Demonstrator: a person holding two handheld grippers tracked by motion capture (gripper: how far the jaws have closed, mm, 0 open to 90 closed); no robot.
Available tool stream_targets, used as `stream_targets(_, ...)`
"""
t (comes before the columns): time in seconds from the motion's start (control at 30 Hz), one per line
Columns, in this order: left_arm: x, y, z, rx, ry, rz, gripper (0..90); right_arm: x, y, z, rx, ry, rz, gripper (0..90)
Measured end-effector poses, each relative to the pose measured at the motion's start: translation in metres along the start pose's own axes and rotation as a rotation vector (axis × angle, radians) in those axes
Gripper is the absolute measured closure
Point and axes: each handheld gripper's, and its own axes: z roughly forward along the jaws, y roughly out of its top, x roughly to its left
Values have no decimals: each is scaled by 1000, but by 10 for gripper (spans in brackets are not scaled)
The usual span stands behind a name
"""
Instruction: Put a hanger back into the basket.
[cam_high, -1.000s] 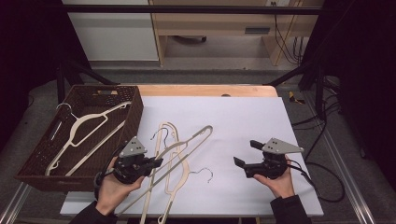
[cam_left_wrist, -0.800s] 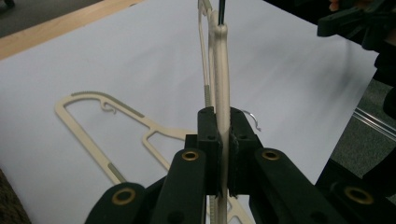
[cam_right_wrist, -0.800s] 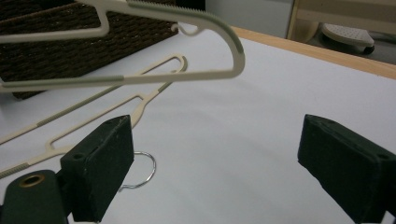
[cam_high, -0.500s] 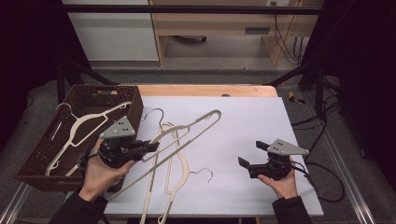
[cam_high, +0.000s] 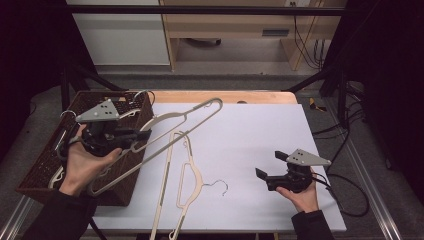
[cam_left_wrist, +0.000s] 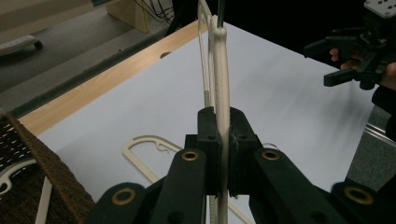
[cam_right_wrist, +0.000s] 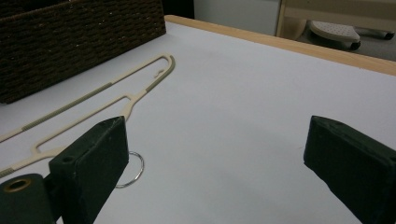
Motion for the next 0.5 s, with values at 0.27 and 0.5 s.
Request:
stream_targets(0.27,33,-2,-19,-19,51,-3,860,-1,1,-1,0,2,6,61)
stream_targets(0.5,58,-14,-37,-31,103,-14,860,-1,1,0,-1,1,8,61)
